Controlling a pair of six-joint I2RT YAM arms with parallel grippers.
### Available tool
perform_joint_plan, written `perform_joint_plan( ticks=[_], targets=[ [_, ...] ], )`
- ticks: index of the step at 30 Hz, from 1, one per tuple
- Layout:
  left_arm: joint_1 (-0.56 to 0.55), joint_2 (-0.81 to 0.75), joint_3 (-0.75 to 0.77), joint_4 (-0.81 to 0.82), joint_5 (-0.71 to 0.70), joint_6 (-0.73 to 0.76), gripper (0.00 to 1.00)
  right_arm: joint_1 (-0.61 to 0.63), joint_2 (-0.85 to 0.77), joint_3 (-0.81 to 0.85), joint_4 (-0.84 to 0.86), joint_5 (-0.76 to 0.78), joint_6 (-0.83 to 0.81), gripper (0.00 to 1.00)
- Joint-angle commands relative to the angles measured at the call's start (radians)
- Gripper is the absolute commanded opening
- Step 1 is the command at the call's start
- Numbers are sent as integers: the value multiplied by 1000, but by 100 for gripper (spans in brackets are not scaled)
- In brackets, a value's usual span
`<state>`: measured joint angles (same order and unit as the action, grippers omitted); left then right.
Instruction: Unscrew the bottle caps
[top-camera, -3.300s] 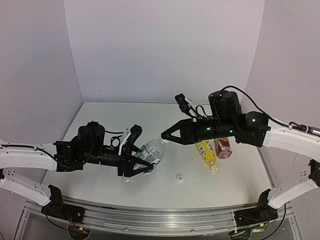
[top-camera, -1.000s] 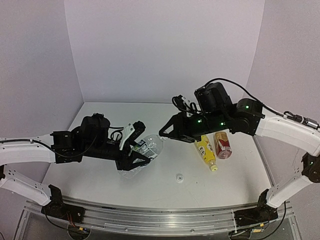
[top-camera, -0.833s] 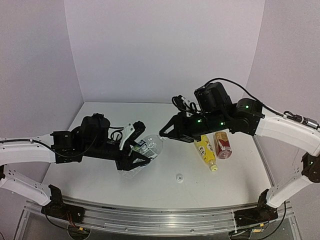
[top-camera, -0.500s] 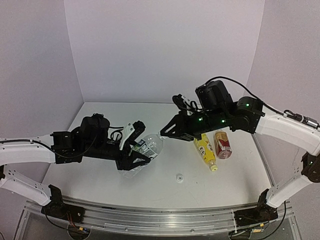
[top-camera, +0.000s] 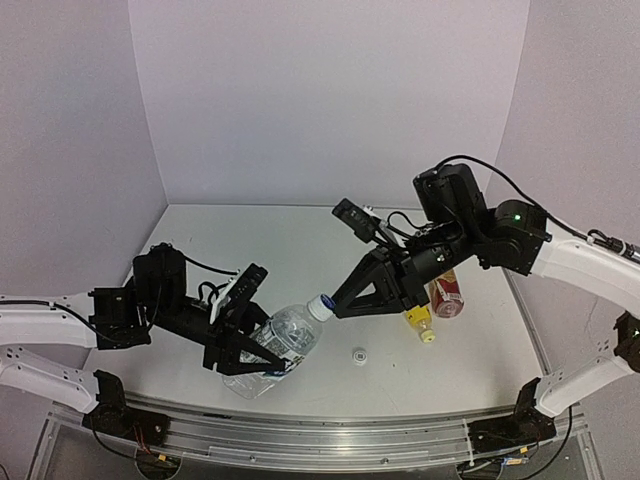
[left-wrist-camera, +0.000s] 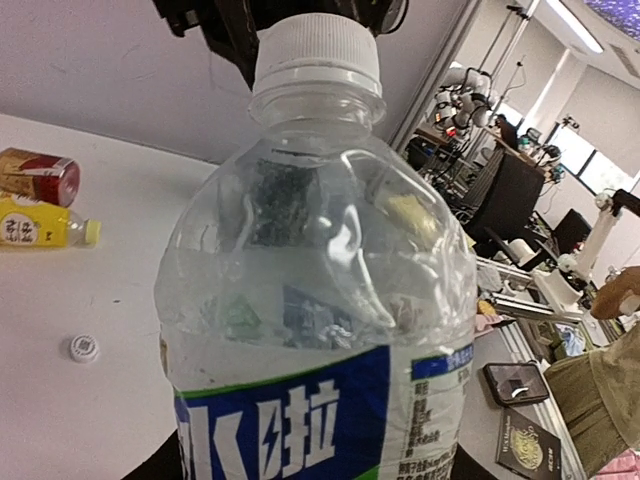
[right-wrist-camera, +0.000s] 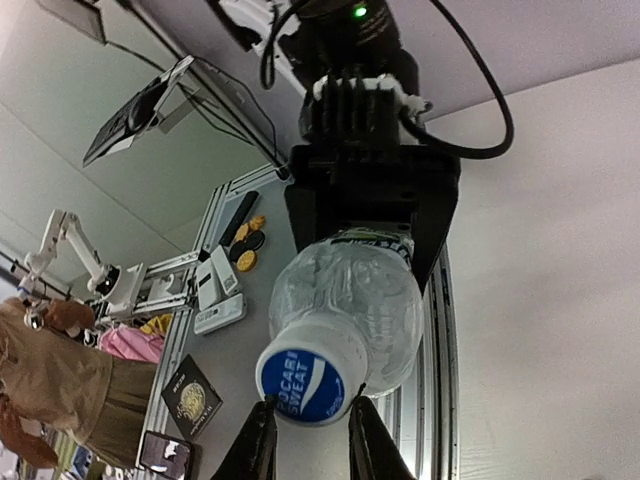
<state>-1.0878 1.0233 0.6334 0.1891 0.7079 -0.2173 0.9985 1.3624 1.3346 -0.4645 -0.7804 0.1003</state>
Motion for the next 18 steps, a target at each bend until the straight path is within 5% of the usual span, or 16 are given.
perform_joint_plan(
  ticks=[1, 5, 12, 18],
  targets=[
    [23, -1, 42, 217, 34, -83, 0, 29, -12, -11, -143, -144, -262, 0],
    [23, -4, 66, 146, 18, -53, 0, 28, 14, 12, -161, -47, -236, 7],
    [23, -42, 113, -93, -283, 40, 0, 29, -48, 26, -154, 320, -43, 73],
    [22, 2, 178, -232, -543, 109, 0, 28, -46, 74, -134, 663, 290, 82]
  ],
)
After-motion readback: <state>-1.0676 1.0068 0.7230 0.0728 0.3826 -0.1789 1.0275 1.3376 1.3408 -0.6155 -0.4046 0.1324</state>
